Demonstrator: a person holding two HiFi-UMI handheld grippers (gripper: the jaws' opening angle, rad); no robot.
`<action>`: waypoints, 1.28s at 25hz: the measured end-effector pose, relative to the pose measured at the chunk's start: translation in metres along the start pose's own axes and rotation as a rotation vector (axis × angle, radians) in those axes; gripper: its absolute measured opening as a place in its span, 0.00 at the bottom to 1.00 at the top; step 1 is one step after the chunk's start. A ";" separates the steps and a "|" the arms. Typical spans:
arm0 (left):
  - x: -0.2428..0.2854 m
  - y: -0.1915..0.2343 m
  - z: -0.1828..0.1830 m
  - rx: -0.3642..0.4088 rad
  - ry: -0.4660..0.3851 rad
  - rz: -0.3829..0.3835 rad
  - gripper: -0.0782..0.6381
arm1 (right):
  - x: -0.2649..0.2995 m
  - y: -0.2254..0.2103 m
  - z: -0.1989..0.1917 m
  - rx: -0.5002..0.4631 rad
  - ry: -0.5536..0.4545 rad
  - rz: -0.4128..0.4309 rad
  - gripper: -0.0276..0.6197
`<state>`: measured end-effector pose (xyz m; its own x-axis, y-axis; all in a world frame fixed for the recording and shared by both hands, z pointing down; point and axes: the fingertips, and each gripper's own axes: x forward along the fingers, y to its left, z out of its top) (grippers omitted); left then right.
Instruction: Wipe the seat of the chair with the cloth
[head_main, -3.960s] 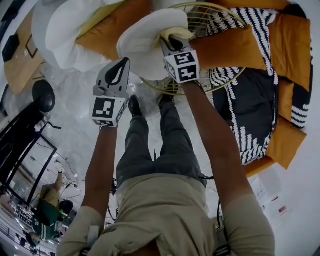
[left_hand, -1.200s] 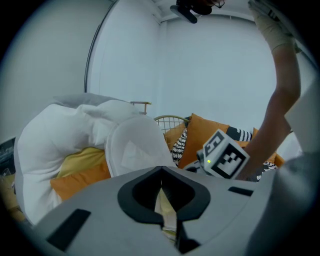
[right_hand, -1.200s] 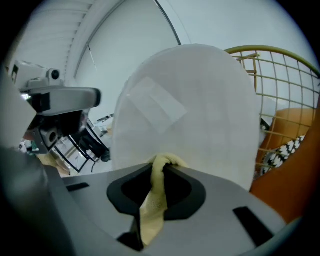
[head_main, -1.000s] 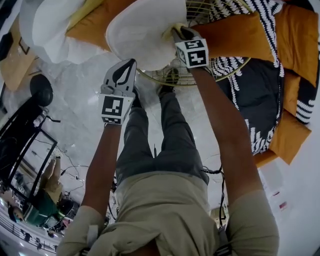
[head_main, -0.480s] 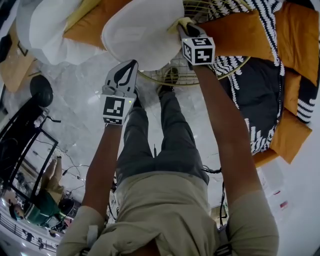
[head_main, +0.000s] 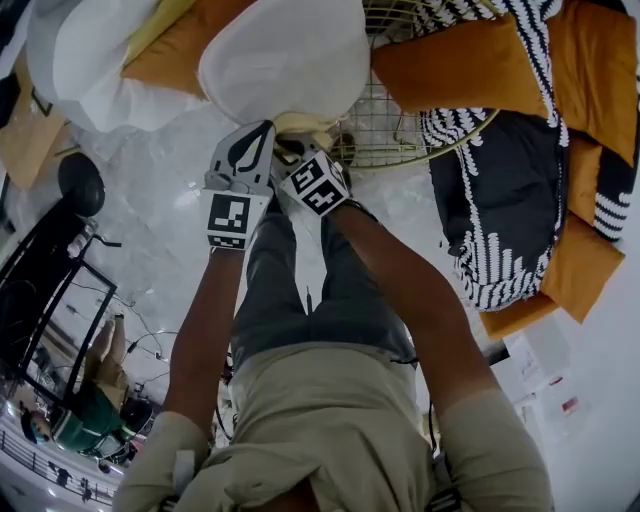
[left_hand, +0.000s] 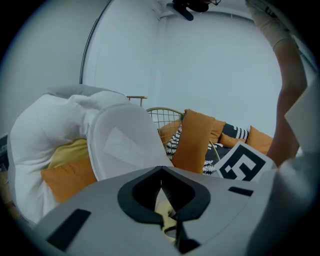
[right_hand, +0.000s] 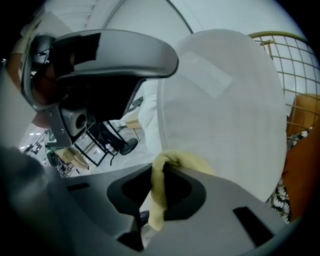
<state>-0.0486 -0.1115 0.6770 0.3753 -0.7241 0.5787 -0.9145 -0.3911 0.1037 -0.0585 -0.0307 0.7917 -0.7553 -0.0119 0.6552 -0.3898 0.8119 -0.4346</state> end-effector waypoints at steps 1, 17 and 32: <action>0.000 0.000 -0.003 -0.002 0.004 0.000 0.13 | 0.000 0.001 0.000 0.013 -0.008 -0.007 0.14; 0.010 -0.011 -0.027 -0.015 0.046 -0.016 0.13 | -0.061 -0.218 -0.011 0.139 0.029 -0.443 0.14; 0.017 -0.009 -0.023 -0.017 0.051 -0.013 0.13 | -0.067 -0.232 -0.002 0.163 -0.027 -0.416 0.14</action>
<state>-0.0371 -0.1068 0.7048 0.3792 -0.6891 0.6176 -0.9122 -0.3905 0.1244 0.0835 -0.2171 0.8494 -0.5289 -0.3350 0.7798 -0.7400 0.6319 -0.2305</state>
